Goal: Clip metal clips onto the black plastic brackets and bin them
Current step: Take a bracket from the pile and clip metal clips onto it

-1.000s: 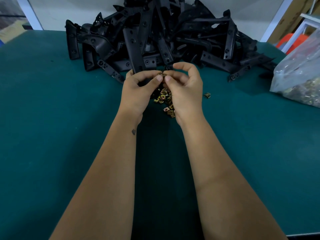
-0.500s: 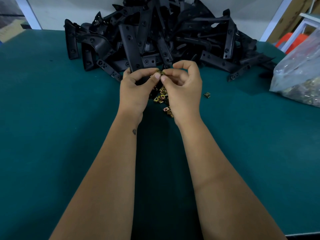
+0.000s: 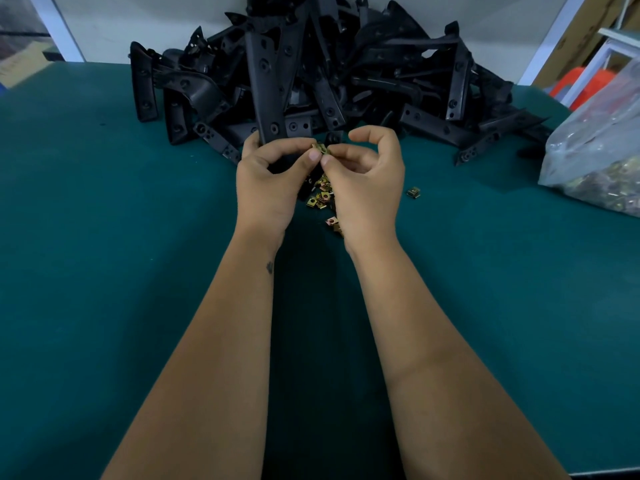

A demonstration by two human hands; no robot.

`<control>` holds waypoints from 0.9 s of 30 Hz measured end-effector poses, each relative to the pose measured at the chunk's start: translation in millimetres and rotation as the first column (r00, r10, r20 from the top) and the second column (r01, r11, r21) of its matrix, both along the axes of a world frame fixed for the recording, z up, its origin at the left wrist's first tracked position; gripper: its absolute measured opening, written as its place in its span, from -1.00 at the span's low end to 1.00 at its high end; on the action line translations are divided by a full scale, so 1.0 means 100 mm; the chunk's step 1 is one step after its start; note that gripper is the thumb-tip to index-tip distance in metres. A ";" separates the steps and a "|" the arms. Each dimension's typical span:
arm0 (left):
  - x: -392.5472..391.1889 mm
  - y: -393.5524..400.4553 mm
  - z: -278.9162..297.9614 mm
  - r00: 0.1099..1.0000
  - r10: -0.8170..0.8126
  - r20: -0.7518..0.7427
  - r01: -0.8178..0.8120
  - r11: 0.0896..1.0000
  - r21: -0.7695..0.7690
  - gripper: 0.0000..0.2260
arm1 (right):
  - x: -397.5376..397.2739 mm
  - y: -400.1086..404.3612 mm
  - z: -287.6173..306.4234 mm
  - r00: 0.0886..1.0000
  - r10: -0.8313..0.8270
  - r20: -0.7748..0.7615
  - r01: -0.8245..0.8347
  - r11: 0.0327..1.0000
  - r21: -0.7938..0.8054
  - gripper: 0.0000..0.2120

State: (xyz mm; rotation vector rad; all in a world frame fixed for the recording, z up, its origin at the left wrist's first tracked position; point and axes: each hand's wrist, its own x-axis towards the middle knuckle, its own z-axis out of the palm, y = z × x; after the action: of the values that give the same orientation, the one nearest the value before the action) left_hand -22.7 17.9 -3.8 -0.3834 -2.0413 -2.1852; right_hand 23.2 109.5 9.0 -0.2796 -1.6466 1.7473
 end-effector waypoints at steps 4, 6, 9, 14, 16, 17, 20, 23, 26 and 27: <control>-0.01 0.00 0.01 0.998 0.055 0.003 -0.055 0.998 0.015 -0.89 | 0.00 -0.04 0.00 0.999 0.038 0.003 -0.038 0.999 -0.035 -0.69; -0.01 0.01 0.01 0.999 0.051 0.009 -0.052 0.998 0.032 -0.90 | -0.01 -0.05 0.00 0.999 0.040 0.001 -0.040 0.999 -0.032 -0.70; 0.00 0.01 0.02 0.998 0.051 0.046 -0.053 0.997 0.057 -0.92 | -0.01 -0.03 0.02 0.999 0.040 -0.006 -0.040 0.998 -0.053 -0.71; -0.03 -0.01 0.03 0.962 -0.041 0.268 -0.038 0.958 0.284 -0.91 | -0.02 0.04 0.02 0.999 0.040 0.001 -0.039 0.994 -0.106 -0.74; -0.03 -0.01 0.05 0.939 -0.084 0.334 -0.054 0.922 0.383 -0.87 | -0.02 0.07 0.01 0.999 0.039 0.012 -0.038 0.995 -0.097 -0.75; -0.03 -0.01 0.05 0.931 -0.097 0.352 -0.062 0.909 0.413 -0.87 | -0.02 0.08 0.01 0.999 0.043 0.019 -0.041 0.994 -0.099 -0.75; -0.03 -0.03 0.06 0.922 -0.133 0.363 -0.048 0.892 0.449 -0.86 | -0.03 0.10 0.01 0.998 0.064 0.017 -0.061 0.990 -0.129 -0.78; -0.03 -0.06 0.06 0.915 -0.177 0.362 -0.034 0.861 0.507 -0.74 | -0.03 0.11 0.00 0.997 0.074 0.013 -0.071 0.988 -0.138 -0.79; -0.04 -0.07 0.05 0.917 -0.171 0.360 -0.035 0.865 0.501 -0.73 | -0.03 0.11 0.01 0.997 0.079 0.007 -0.078 0.992 -0.100 -0.72; -0.03 -0.06 0.05 0.920 -0.164 0.355 -0.030 0.875 0.483 -0.74 | -0.02 0.11 0.01 0.996 0.091 0.002 -0.091 0.992 -0.085 -0.70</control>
State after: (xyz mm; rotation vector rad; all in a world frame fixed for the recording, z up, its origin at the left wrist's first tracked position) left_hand -26.1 11.4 1.4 0.0442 -1.5414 -2.8897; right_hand 20.8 120.2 10.2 -0.2529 -1.6141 1.8896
